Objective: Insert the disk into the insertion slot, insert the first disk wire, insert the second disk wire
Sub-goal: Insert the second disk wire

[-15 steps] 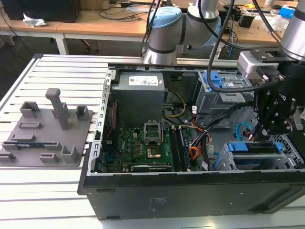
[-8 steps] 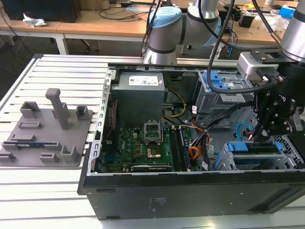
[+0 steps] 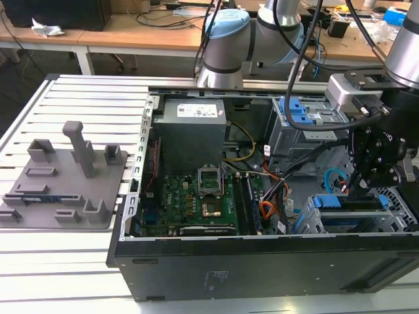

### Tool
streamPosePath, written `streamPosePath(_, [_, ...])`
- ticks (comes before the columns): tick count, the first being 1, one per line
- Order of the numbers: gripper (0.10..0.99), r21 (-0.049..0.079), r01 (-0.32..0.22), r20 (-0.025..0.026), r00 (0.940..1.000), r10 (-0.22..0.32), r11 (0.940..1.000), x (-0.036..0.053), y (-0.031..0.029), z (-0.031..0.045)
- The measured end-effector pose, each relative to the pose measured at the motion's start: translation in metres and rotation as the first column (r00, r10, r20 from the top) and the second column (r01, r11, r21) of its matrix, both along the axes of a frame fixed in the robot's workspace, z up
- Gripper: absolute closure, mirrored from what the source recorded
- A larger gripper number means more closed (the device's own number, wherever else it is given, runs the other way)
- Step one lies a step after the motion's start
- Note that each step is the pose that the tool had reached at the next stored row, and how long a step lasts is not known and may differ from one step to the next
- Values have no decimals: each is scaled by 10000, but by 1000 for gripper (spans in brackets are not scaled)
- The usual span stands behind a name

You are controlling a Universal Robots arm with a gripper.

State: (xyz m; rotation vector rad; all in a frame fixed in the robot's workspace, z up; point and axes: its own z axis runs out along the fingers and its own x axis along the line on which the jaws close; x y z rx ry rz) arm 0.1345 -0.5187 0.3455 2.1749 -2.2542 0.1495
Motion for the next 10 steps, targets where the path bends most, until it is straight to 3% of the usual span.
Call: streamPosePath(10, [925, -3, 0, 0, 10000, 0, 10000, 0, -7, -65])
